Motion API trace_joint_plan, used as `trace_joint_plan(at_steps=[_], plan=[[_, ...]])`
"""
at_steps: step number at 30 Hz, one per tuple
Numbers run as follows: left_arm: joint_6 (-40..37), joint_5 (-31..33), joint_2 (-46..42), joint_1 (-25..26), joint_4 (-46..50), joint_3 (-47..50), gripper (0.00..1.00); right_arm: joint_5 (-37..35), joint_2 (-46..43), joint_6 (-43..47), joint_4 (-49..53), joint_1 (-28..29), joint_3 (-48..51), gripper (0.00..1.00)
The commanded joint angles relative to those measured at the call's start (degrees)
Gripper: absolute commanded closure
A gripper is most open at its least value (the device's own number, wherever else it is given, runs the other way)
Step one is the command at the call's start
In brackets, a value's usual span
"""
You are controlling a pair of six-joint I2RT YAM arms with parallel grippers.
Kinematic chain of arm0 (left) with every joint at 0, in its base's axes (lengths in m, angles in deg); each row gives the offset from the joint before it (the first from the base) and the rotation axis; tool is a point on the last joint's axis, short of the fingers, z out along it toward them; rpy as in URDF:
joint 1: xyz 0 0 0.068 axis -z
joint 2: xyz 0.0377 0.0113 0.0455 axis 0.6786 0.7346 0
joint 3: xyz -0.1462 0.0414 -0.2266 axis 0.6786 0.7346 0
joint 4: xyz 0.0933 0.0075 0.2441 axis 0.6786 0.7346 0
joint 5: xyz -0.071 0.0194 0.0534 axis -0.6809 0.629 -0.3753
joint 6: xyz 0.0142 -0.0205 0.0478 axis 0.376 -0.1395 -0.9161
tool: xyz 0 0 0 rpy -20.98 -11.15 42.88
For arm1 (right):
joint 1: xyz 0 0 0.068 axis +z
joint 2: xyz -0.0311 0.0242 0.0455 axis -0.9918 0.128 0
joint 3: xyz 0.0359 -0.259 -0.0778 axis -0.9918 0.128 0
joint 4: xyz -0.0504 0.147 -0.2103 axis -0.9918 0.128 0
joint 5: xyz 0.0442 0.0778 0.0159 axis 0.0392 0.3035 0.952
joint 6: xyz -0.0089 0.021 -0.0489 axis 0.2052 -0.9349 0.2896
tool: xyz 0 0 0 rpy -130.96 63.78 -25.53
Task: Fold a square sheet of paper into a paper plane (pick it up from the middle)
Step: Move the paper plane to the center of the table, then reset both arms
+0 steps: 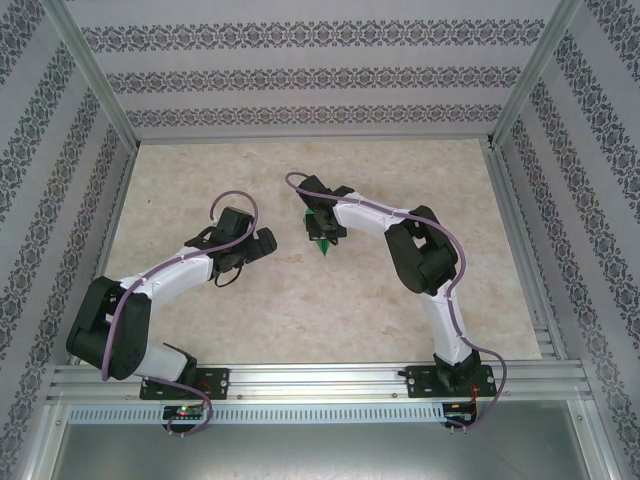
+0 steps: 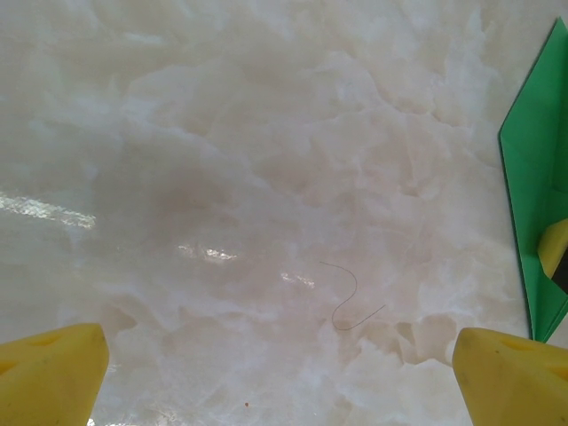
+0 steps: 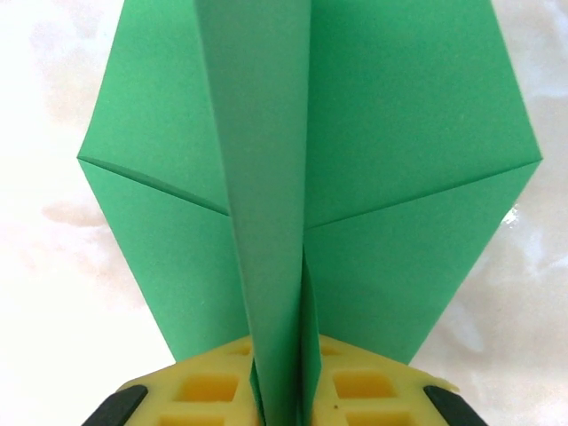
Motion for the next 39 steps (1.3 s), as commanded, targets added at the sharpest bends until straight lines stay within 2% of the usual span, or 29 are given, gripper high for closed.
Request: trace_joint_plan(at_steps=[1,4,14,18,21,23,30,35,39], plan=[[-1.49,0.88,-0.22,-0.70,1.09,-0.65,0.00,-0.35,2.13,-0.20,0.98,0.08,-0.57,0.82],[-1.66,1.38,-0.51,-0.81,1.67,-1.37,0.00,-0.55,-1.10,-0.18,1.94,0.17,-2.13,0.76],[-4.44,8.78,-3.40,-2.12,8.18,-8.61,0.00,-2.98,-16.75,-0.35,3.62,-0.34,-4.77,0.38],[-7.56,13.16,-4.76,-3.82,11.76,-13.22,0.00,-5.77,-23.81,0.57,1.92,-1.89,-1.29,0.25],[-12.38,17.24,-6.27,-5.56,11.70,-14.59,0.00,-10.17,-31.16,2.07,-2.21,-4.48,4.90,0.14],[-15.64,20.72,-7.40,-6.68,10.00,-13.72,0.00,-13.56,-36.96,4.13,-6.32,-6.88,10.69,0.02],[-24.78,28.67,-12.45,-11.56,-2.12,-3.67,0.00,-25.80,-50.97,10.42,-16.01,-18.77,29.12,0.02],[-31.50,27.58,-13.29,-14.63,-14.80,4.67,0.00,-34.79,-56.92,15.10,-29.75,-26.79,45.40,0.02],[-35.11,24.86,-11.31,-16.42,-21.99,8.95,0.00,-35.04,-57.88,16.92,-40.37,-31.58,56.50,0.02]])
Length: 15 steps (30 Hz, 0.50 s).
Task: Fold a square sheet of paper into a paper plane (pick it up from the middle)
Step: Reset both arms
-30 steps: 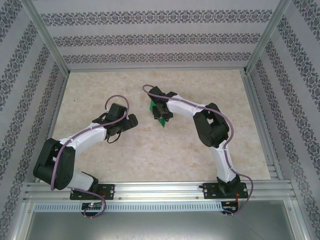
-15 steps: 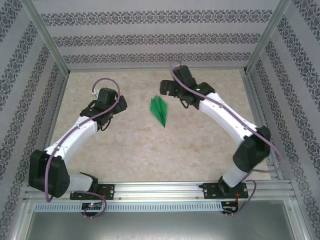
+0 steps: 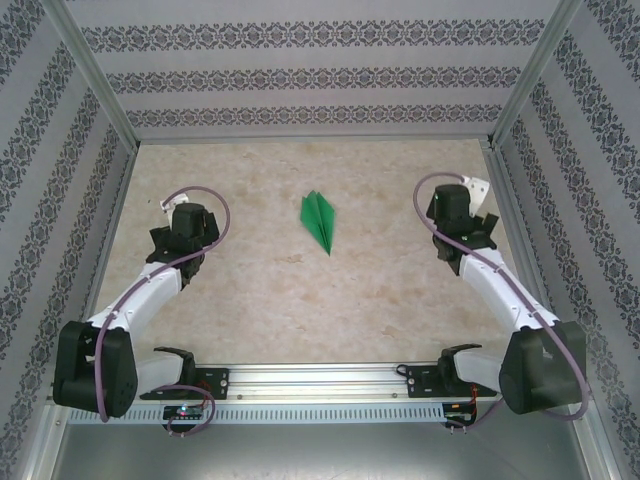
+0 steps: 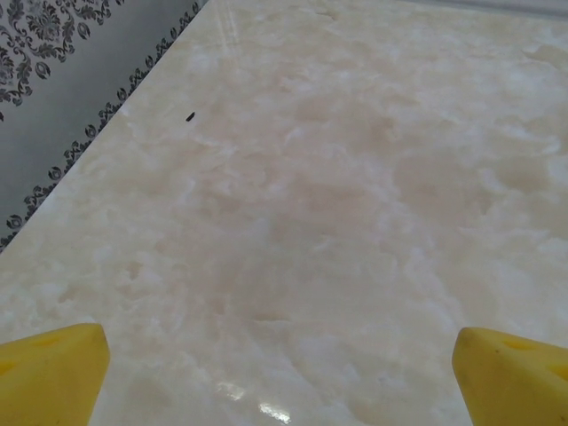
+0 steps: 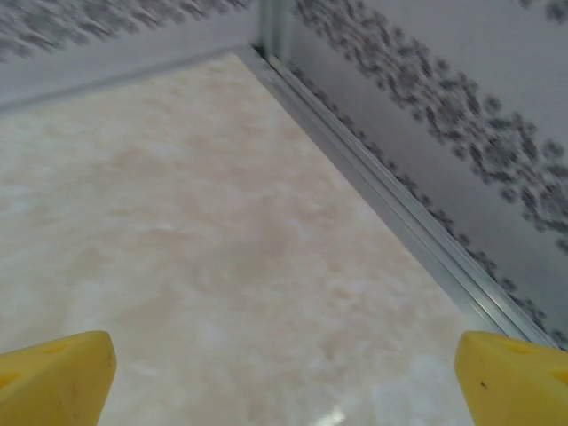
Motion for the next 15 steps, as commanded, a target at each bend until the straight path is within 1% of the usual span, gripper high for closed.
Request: trace_joint_plan(at_steps=[1,3,6,8,10,13,15], plan=[[-6.65,-1.88,1.63,-2.19,-12.93,3.15,0.00,-3.74,-0.37,4.36,-14.21,-2.75,6.38,0.02],[-7.89,-5.09,2.21,-3.47,-17.61,5.64,0.00,-1.33,0.83,7.39,-20.43,-3.68,9.48,0.02],[-10.67,-10.97,2.74,-4.76,-28.90,10.66,0.00,3.70,3.15,10.41,-29.26,-3.87,12.44,0.02],[-12.62,-14.38,3.45,-5.15,-36.59,13.66,0.00,8.51,4.88,11.97,-35.25,-4.24,14.11,0.02],[-13.60,-17.58,4.18,-5.73,-41.78,15.38,0.00,11.95,6.49,13.93,-41.11,-4.16,15.64,0.02],[-14.09,-23.32,6.31,-6.90,-46.85,16.60,0.00,15.70,9.02,16.04,-47.80,-4.48,17.16,0.02],[-14.77,-24.93,8.74,-7.10,-49.20,16.51,0.00,17.41,9.95,16.63,-50.19,-4.90,17.69,0.02]])
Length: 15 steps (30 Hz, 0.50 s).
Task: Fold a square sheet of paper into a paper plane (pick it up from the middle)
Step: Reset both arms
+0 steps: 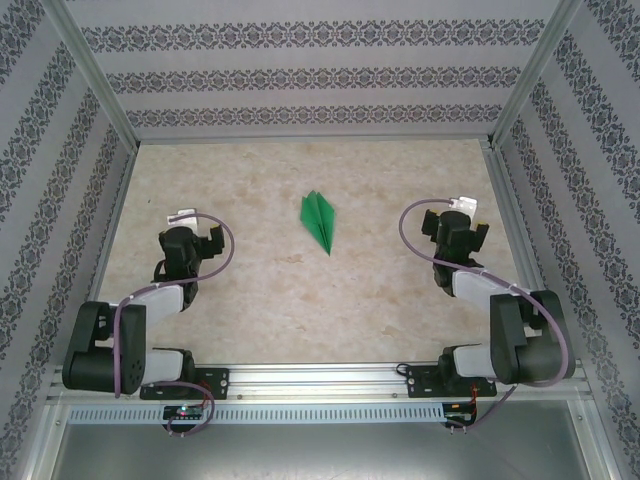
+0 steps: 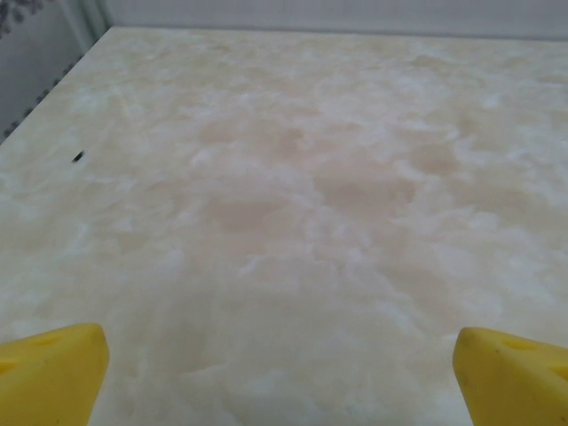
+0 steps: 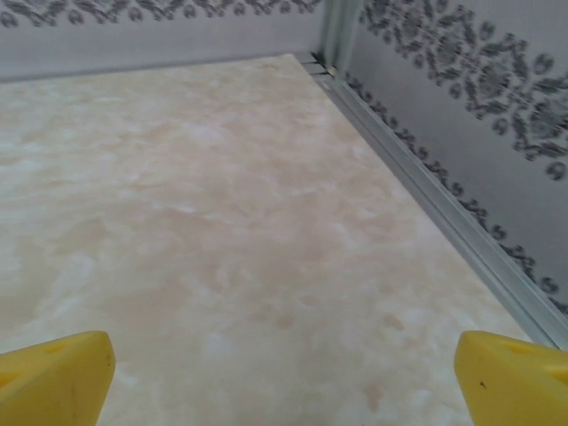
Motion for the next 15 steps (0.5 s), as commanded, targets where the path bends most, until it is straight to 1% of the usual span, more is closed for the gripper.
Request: trace_joint_plan(at_steps=[1,4,6,8,10,13,15], plan=[[-3.35,-6.69,2.82,-1.12,-11.98,0.05,0.00,5.97,2.31,3.21,-14.40,-1.38,2.05,0.02],[-4.13,-8.59,6.21,-1.49,-15.37,-0.13,0.00,8.41,5.43,2.80,-20.48,-2.35,3.65,0.02],[-4.39,-9.28,9.24,-1.56,-18.01,-0.11,0.00,9.97,5.52,2.86,-19.48,-2.52,3.22,0.02],[-4.08,-9.14,11.52,-1.56,-20.44,0.16,0.00,11.63,6.56,2.61,-21.33,-3.35,3.83,0.02],[-3.78,-8.52,13.10,-1.56,-21.21,-0.18,0.00,12.63,7.73,2.78,-24.25,-3.64,4.75,0.02],[-4.17,-8.61,13.20,-1.44,-20.46,-0.64,0.00,13.05,7.85,2.93,-24.27,-3.64,4.93,0.02],[-4.47,-6.43,13.19,-0.62,-18.33,-1.64,0.00,12.91,7.93,2.82,-23.82,-3.64,4.58,0.02]])
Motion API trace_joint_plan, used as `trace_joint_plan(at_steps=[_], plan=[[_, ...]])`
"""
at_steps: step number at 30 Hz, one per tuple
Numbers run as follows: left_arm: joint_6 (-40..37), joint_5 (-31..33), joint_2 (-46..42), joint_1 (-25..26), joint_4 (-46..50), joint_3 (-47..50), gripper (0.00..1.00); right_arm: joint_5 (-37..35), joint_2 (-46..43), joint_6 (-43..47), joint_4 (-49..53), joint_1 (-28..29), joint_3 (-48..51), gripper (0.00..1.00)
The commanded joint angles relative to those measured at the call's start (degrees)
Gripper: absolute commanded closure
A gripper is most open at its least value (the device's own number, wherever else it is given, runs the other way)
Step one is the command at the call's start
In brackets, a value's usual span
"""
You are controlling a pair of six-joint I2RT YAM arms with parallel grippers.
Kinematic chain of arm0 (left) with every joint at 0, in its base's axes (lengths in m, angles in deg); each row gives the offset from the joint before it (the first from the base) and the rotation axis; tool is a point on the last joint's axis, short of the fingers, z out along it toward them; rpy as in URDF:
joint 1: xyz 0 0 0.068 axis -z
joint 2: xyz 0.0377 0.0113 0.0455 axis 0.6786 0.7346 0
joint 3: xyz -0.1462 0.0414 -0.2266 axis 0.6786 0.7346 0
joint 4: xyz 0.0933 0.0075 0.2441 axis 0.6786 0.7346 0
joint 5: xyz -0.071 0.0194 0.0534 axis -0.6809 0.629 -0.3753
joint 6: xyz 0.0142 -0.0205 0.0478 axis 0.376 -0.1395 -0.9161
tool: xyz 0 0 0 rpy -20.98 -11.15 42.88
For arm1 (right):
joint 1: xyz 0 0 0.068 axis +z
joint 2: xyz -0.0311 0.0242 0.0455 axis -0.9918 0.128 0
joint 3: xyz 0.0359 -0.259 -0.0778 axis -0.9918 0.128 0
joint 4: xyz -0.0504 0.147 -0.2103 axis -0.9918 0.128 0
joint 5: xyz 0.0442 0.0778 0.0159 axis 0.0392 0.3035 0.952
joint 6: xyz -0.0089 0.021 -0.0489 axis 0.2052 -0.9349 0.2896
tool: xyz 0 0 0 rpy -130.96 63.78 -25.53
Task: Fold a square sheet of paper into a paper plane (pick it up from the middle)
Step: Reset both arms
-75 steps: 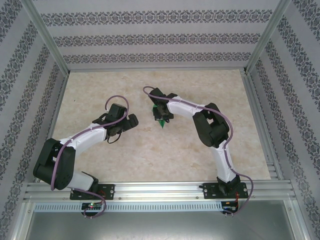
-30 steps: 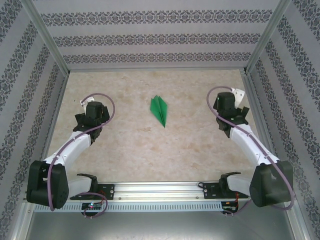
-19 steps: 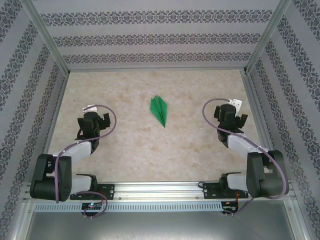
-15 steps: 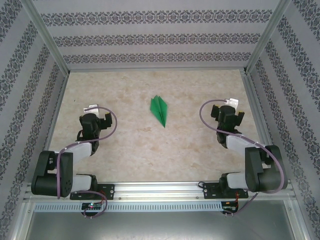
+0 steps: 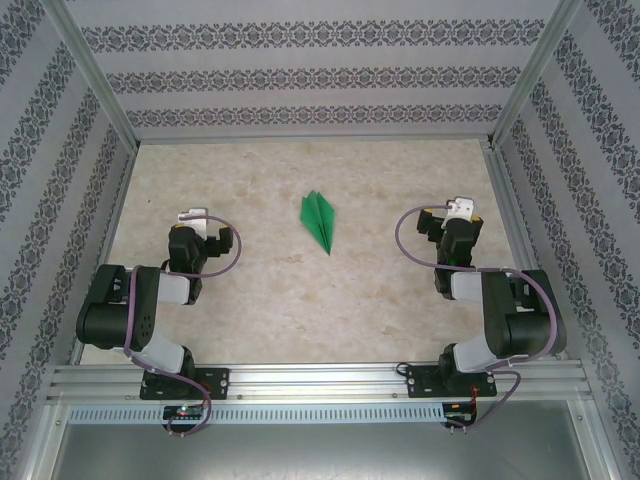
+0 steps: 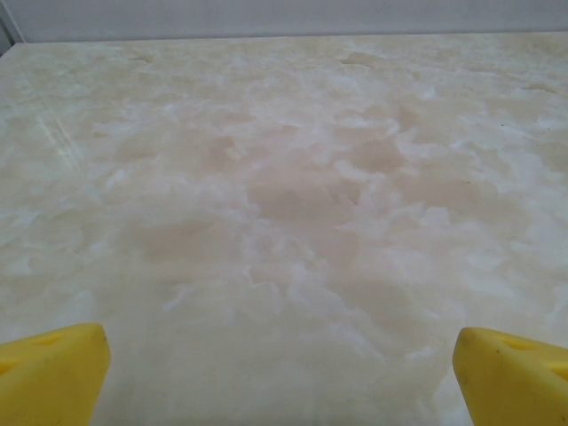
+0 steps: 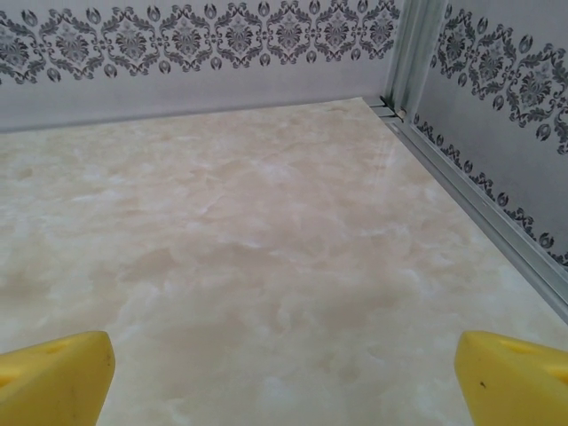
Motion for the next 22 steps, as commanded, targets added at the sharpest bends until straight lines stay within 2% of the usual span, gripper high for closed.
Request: trace_joint_plan(at_steps=[1,4,6,20,22], plan=[[-1.30,1.03,0.13,0.26,-3.19,-1.48,0.00,2.11,0.44,0.58,-3.91,-0.45,0.34,0.02],[-1.77,1.01,0.07,0.50,-2.90,-1.66,0.00,2.08,0.38,0.54,-3.86,-0.45,0.38,0.02],[-3.61,-2.72,0.14,0.70,-0.43,-3.01,0.00,2.05,0.45,0.54,-3.99,-0.45,0.42,0.02],[-3.87,-1.17,0.38,1.43,-0.06,-3.34,0.00,2.21,0.30,0.58,-4.21,-0.49,0.57,0.02],[-3.84,-1.18,0.39,1.43,-0.34,-3.19,0.00,5.20,0.15,1.68,-4.97,-0.51,1.02,0.02]])
